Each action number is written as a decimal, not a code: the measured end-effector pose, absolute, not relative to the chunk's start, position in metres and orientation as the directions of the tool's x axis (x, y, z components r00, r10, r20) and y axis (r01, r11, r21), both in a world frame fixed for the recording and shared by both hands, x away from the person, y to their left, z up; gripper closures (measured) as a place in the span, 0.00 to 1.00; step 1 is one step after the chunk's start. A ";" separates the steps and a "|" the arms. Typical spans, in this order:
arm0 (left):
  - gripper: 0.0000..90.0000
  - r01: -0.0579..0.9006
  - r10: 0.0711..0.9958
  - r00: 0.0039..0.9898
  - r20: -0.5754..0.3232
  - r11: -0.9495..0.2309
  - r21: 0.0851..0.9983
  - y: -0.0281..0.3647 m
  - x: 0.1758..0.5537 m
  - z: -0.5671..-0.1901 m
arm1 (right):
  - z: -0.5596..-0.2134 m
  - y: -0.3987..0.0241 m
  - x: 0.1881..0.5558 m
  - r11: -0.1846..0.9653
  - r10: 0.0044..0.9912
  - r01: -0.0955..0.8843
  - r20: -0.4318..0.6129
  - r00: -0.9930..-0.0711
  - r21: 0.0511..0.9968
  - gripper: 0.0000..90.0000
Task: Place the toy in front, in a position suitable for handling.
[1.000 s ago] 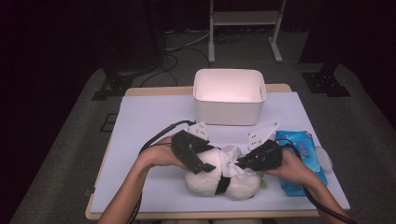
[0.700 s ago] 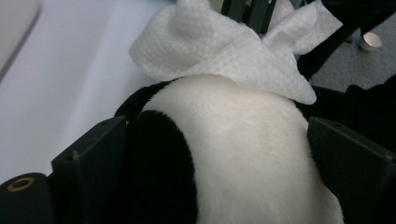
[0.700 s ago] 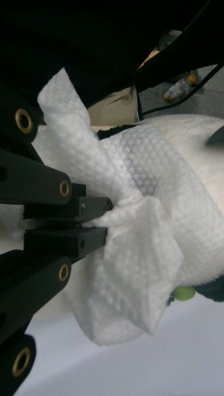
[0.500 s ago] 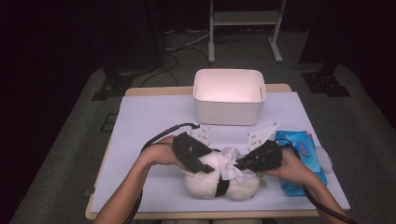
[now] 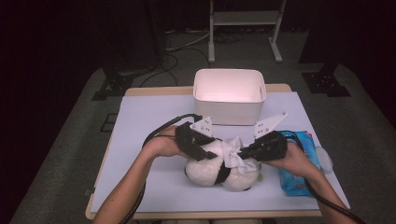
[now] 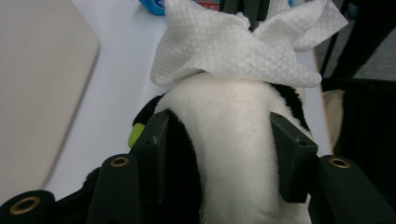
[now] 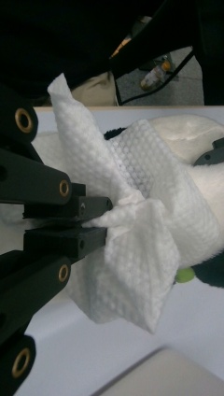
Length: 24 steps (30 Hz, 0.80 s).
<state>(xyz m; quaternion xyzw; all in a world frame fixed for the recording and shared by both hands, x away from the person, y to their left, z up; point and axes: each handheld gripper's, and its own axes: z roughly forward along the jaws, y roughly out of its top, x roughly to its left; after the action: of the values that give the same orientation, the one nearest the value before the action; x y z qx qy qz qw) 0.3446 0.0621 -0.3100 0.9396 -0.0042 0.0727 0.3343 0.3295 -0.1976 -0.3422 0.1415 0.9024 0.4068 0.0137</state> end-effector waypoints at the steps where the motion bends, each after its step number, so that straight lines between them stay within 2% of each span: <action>1: 0.51 -0.063 0.040 0.988 0.148 -0.777 0.627 0.063 0.345 -0.310 | -0.341 -0.198 0.333 0.625 0.270 0.245 0.089 -0.959 0.741 0.94; 13: 0.47 -0.067 0.069 0.985 0.159 -0.697 0.714 0.092 0.328 -0.329 | -0.349 -0.226 0.330 0.602 0.320 0.298 0.118 -0.940 0.741 0.94; 24: 0.45 -0.053 0.086 0.985 0.147 -0.667 0.743 0.100 0.323 -0.335 | -0.381 -0.256 0.337 0.574 0.402 0.402 0.183 -0.897 0.713 0.93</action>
<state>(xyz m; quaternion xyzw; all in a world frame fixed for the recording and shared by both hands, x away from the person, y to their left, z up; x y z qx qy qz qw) 0.3228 0.0996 -0.3345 0.9091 0.0090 0.0851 0.4077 0.3374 -0.2559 -0.3806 0.2266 0.8871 0.4021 -0.0005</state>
